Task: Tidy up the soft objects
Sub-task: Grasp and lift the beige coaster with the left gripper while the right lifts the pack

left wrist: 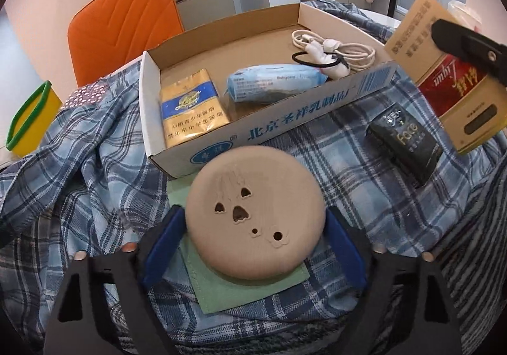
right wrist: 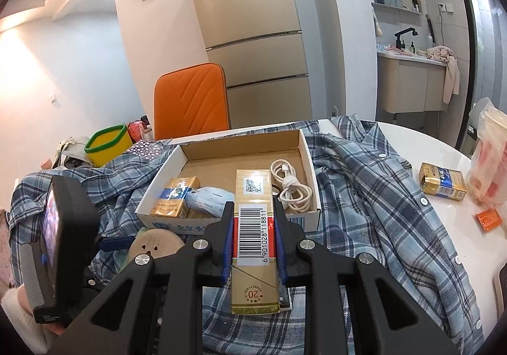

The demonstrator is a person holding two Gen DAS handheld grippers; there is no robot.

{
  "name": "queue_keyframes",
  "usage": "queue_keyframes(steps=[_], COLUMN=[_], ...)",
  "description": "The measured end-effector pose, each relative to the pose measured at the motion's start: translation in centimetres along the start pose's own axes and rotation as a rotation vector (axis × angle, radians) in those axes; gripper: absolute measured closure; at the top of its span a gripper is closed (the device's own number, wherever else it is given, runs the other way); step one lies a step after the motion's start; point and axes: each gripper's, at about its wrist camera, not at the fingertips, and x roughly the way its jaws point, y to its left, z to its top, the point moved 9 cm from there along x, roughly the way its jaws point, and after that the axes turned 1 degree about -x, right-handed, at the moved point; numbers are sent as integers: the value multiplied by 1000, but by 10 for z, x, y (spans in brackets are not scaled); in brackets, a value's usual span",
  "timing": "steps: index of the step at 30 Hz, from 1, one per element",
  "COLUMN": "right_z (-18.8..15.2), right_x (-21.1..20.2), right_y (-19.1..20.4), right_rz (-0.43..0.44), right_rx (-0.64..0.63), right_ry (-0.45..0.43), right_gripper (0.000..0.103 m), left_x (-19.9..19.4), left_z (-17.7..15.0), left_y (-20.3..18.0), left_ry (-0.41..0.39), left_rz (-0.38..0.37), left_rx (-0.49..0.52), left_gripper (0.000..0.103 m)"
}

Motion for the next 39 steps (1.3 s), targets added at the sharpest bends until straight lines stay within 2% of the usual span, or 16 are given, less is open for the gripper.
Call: queue_keyframes(steps=[4, 8, 12, 15, 19, 23, 27, 32, 39], right_z=[0, -1, -2, -2, 0, 2, 5, 8, 18], right_x=[0, 1, 1, -1, -3, -6, -12, -22, -41], right_y=[0, 0, 0, 2, 5, 9, 16, 25, 33], right_rz=[-1, -1, 5, 9, 17, 21, 30, 32, 51], right_rx=[3, 3, -3, -11, -24, -43, -73, -114, -148], right_ry=[1, 3, 0, -8, -22, -41, -74, -124, -213], right_gripper=[80, 80, 80, 80, 80, 80, 80, 80, 80], left_x=[-3, -14, -34, -51, -82, -110, -130, -149, -177], left_z=[1, 2, 6, 9, 10, 12, 14, 15, 15], left_y=[2, 2, 4, 4, 3, 2, 11, 22, 19], left_ry=[-7, -64, -170, -260, -404, -536, -632, -711, -805], left_rz=[-8, -51, -72, -61, -90, -62, -44, 2, 43], left_rx=[-11, -30, -45, -41, -38, -34, -59, -117, -148], left_gripper=[23, 27, 27, 27, 27, 27, 27, 27, 27])
